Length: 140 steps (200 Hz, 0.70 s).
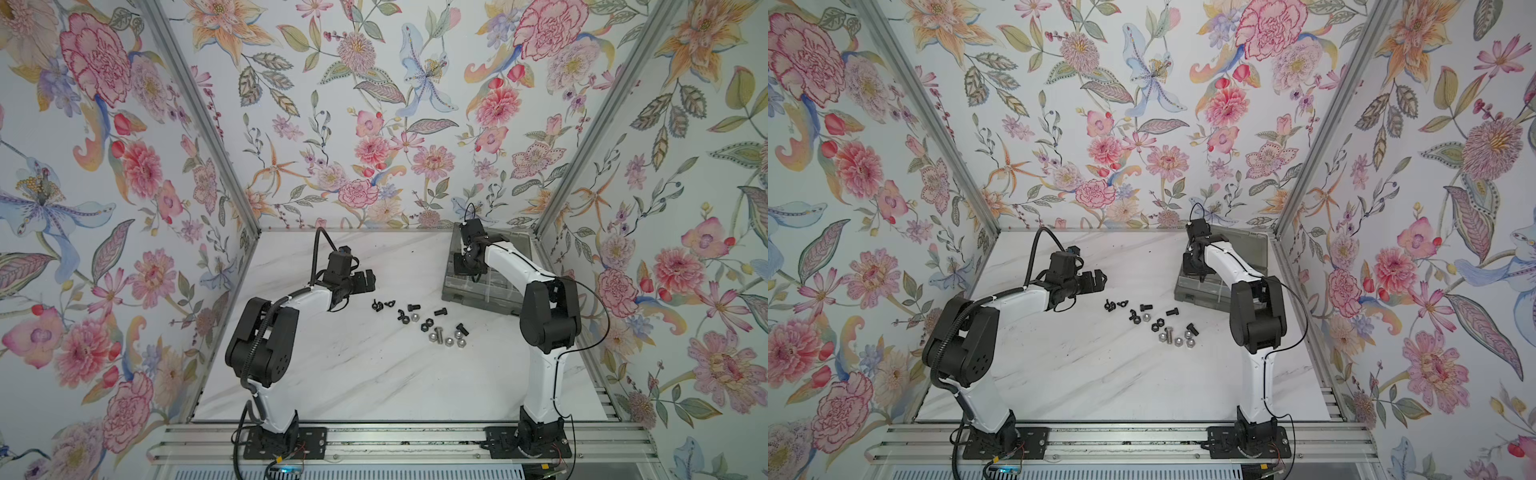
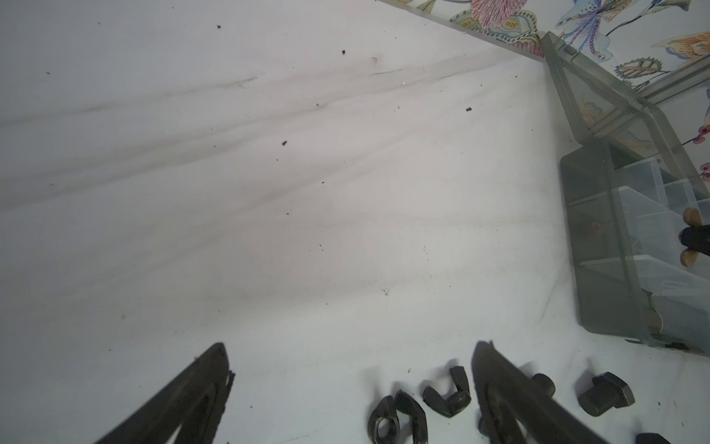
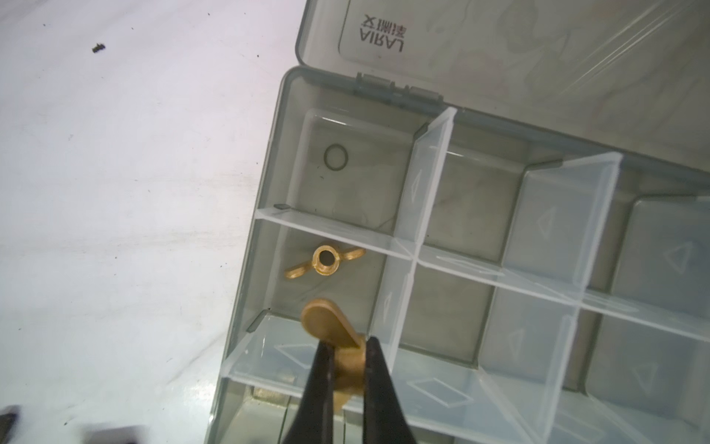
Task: Sort the screws and nuts into containers
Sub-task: Place the nut into the container.
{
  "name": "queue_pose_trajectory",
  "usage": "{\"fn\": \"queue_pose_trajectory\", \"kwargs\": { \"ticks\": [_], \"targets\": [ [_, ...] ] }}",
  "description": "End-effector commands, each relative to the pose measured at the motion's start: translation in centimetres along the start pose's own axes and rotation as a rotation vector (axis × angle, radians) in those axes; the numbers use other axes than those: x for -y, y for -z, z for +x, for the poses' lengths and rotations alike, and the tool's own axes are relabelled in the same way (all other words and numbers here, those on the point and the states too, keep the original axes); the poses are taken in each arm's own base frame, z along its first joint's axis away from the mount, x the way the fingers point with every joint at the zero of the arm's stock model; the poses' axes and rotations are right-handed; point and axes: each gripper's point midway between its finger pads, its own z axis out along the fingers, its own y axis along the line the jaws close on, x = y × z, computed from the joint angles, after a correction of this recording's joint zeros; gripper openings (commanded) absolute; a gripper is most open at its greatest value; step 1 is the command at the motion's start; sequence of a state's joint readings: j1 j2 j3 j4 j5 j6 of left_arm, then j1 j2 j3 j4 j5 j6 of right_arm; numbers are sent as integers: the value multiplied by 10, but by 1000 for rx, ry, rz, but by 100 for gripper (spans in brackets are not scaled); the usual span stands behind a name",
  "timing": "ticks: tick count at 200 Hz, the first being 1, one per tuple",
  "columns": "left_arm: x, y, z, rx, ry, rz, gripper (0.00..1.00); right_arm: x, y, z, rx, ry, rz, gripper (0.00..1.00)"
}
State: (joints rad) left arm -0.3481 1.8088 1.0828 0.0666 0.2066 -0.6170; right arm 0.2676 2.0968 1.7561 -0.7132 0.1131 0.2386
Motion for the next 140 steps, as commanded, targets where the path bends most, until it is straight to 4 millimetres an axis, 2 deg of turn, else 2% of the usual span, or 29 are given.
{"fn": "queue_pose_trajectory", "kwargs": {
  "ticks": [1, 38, 73, 89, 106, 140],
  "targets": [
    [8, -3, 0, -15, -17, 17, 99, 3, -8, -6, 3, 5, 15, 0],
    [8, -3, -1, -14, -20, 15, 100, 4, -20, 2, -27, 11, 25, 0],
    [7, -4, 1, -18, -18, 15, 99, 4, -24, 6, -39, 18, 35, 0],
    [7, -4, 1, -20, -20, 15, 99, 4, -21, 6, -34, 21, 37, 18],
    [7, -3, 0, -15, -20, 13, 99, 5, -14, 2, -18, 21, 38, 31],
    [9, -1, -2, -15, -27, 18, 99, 2, 7, -9, 29, 30, 26, 45]
  ]
}}
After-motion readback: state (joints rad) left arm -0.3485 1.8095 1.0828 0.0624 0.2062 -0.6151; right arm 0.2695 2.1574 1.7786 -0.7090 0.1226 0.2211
